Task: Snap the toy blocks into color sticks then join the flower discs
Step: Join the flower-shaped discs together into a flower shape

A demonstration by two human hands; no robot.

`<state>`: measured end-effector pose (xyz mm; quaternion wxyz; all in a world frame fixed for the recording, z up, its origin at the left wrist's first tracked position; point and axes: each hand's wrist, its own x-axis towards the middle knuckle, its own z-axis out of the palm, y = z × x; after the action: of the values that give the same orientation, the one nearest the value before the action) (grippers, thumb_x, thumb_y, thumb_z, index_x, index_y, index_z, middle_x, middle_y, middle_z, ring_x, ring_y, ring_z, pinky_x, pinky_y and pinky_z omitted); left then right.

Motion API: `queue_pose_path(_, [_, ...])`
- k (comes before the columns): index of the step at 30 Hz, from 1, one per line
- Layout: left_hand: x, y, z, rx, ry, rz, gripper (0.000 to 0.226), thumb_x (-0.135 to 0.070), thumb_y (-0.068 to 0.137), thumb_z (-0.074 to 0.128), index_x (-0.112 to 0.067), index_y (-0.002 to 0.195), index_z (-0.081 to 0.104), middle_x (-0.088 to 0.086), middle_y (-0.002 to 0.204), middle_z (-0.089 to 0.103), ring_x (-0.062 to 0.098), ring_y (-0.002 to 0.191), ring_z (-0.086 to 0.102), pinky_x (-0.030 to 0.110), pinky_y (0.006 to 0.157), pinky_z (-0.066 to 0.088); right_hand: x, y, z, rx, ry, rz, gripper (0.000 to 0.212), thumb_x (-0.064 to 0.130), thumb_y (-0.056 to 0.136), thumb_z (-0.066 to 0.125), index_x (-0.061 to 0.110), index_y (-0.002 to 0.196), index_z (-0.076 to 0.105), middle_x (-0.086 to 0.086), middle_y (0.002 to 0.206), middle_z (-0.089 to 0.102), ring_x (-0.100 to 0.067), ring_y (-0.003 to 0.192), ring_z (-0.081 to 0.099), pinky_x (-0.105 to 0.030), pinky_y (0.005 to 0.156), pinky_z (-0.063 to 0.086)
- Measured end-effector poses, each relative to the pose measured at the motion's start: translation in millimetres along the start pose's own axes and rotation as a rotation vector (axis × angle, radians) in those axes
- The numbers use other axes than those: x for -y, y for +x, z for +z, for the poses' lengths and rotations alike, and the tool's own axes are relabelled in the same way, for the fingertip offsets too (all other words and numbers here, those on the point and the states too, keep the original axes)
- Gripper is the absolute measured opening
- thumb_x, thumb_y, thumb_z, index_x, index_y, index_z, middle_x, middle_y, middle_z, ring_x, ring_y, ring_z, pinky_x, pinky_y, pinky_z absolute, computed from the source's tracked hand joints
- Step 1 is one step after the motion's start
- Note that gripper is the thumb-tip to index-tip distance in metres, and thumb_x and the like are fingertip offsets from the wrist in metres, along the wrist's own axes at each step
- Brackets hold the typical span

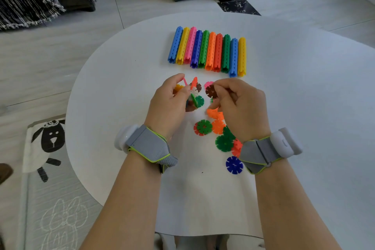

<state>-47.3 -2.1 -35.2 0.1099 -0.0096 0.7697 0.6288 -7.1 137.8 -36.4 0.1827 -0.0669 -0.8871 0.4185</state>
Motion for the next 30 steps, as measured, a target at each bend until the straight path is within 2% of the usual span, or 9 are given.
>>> queue_pose_path(4, [-2, 0, 1, -0.02, -0.03, -0.019, 0.03, -0.018, 0.098, 0.045, -0.02, 0.126, 0.053, 0.004, 0.105, 0.058, 0.017, 0.088, 0.066, 0.039, 0.081, 0.057, 10, -3, -4, 0.122, 0.206, 0.195, 0.018, 0.002, 0.09, 0.056, 0.012, 0.101, 0.067, 0.001, 0.079, 0.071, -0.006, 0.068, 0.07, -0.027, 0.07, 0.059])
queue_pose_path(9, [-6, -3, 4, 0.006, -0.031, -0.03, 0.034, -0.019, 0.098, 0.043, -0.017, 0.132, 0.049, -0.007, 0.094, 0.058, 0.015, 0.081, 0.067, 0.038, 0.081, 0.057, 11, -5, -4, 0.188, 0.136, 0.186, 0.02, 0.004, 0.089, 0.058, 0.014, 0.103, 0.068, 0.001, 0.089, 0.071, -0.008, 0.076, 0.07, -0.033, 0.075, 0.059])
queue_pose_path(19, [-8, -4, 6, 0.008, 0.001, -0.036, 0.028, -0.02, 0.098, 0.042, -0.015, 0.124, 0.053, -0.009, 0.087, 0.057, 0.014, 0.07, 0.065, 0.031, 0.07, 0.058, 8, -7, -3, 0.148, 0.163, 0.166, 0.017, 0.004, 0.089, 0.06, 0.015, 0.099, 0.07, 0.007, 0.079, 0.069, -0.003, 0.071, 0.069, -0.025, 0.071, 0.059])
queue_pose_path(23, [-5, -3, 6, -0.011, 0.092, 0.0, 0.029, -0.02, 0.098, 0.043, -0.016, 0.125, 0.054, -0.006, 0.092, 0.057, 0.014, 0.072, 0.065, 0.026, 0.062, 0.057, 6, -9, 0, 0.148, 0.119, 0.119, 0.019, 0.005, 0.088, 0.061, 0.014, 0.098, 0.073, 0.008, 0.074, 0.069, -0.003, 0.067, 0.069, -0.027, 0.072, 0.059])
queue_pose_path(30, [-1, -2, 6, -0.029, 0.158, 0.038, 0.031, -0.02, 0.098, 0.041, -0.015, 0.125, 0.053, 0.007, 0.11, 0.059, 0.022, 0.085, 0.066, 0.034, 0.068, 0.057, 4, -10, 6, 0.068, 0.047, 0.008, 0.017, 0.004, 0.085, 0.064, 0.01, 0.097, 0.074, -0.002, 0.079, 0.074, -0.012, 0.07, 0.07, -0.036, 0.073, 0.059])
